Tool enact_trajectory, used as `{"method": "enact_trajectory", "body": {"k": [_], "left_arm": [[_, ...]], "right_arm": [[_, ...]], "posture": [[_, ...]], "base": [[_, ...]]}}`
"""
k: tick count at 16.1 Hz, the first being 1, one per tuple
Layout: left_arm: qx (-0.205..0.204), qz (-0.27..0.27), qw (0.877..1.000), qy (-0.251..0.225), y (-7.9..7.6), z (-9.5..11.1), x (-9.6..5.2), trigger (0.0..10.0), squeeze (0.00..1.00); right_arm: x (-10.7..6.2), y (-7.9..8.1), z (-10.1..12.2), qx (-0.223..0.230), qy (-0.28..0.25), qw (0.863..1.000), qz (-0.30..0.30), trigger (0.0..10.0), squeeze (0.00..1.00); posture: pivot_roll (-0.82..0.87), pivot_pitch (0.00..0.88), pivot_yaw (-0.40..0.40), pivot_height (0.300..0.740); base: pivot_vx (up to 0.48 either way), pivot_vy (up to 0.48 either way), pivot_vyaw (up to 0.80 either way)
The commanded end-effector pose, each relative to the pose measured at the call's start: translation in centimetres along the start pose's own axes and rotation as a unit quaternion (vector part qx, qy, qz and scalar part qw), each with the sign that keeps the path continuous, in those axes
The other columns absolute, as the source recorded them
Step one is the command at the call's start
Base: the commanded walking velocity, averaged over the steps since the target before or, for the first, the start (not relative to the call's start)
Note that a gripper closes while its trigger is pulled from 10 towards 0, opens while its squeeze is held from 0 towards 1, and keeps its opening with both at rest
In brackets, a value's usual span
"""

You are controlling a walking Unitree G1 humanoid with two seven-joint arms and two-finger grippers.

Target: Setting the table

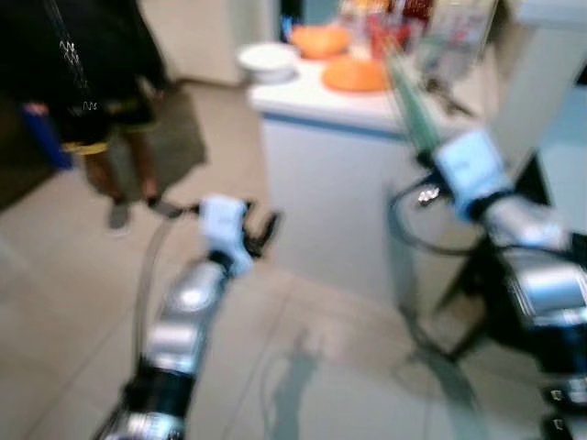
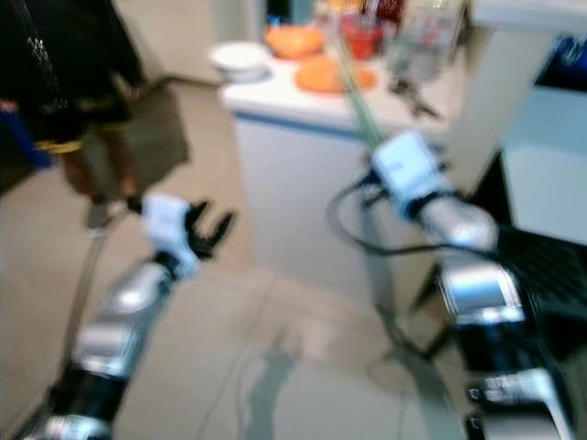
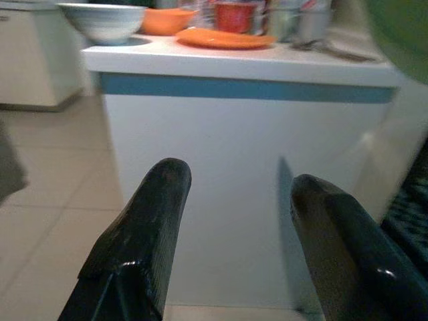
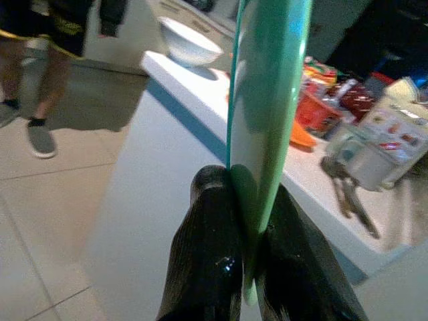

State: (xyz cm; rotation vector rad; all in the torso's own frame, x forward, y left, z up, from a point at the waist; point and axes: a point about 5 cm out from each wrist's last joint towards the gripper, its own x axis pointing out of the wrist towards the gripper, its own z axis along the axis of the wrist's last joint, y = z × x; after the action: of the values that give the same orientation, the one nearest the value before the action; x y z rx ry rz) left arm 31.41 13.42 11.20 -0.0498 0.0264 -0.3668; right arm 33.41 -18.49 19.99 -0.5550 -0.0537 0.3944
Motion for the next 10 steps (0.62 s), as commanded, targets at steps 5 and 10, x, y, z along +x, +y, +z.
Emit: {"method": "enact_trajectory", "body": {"k": [5,10], "left_arm": [[0.011,-0.029,1.000,-0.005,-1.42,0.40,0.65,10.0,0.00],[-0.005,-0.027,1.000,-0.015,-1.60,0.42,0.55,10.0,0.00]], "right_arm": [[-0.41,-1.75,1.16,-0.015,-0.019,0.999,-0.025,10.0,0.00],[-0.42,-2.01,1.08,-0.018,-0.016,0.999,-0.024,10.0,0.00]], "posture": [[-0.03,0.000,0.046,0.740],[-0.03,0.000,0.043,0.740]], "base": [[0.248,-0.407,0.00],[0.150,-0.382,0.00]]}}
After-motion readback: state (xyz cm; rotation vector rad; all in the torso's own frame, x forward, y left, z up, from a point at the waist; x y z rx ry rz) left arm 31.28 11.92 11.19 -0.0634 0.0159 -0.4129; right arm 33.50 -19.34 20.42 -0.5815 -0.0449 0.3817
